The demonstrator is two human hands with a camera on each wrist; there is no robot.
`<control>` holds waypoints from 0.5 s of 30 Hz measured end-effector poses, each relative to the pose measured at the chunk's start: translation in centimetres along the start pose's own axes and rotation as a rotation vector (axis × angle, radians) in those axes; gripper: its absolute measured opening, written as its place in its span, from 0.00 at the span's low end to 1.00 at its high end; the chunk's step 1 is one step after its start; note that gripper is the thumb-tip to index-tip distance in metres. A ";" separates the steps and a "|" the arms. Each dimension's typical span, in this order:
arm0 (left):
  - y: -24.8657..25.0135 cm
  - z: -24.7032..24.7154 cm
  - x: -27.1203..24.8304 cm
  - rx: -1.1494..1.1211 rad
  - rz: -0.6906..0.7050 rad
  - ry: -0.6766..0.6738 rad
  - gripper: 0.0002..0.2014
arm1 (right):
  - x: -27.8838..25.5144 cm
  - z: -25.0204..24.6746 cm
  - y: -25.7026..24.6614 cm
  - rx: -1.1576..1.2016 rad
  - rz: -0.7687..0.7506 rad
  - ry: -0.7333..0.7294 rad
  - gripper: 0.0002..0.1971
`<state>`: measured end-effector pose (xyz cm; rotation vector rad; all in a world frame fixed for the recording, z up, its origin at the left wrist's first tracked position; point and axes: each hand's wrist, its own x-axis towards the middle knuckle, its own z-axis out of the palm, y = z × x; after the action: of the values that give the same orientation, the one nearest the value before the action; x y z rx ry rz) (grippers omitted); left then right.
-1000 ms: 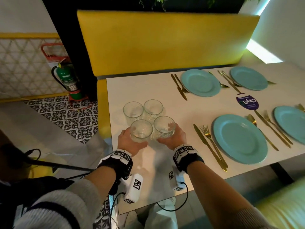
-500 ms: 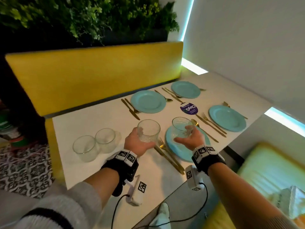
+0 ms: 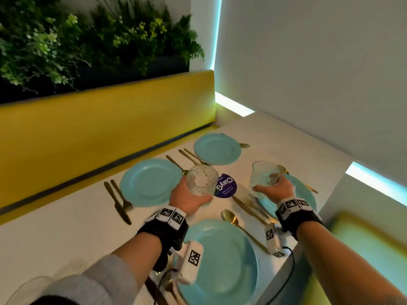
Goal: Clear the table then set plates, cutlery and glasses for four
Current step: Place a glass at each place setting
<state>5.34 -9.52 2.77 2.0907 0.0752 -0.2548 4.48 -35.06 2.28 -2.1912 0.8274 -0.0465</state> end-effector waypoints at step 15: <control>3.5 7.0 14.9 0.065 -0.134 -0.019 0.43 | 20.4 2.9 -1.1 -0.071 0.190 -0.021 0.39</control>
<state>19.35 -18.04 -0.83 2.1504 0.1983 -0.3620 21.97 -44.40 -3.53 -2.1647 1.0355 0.1003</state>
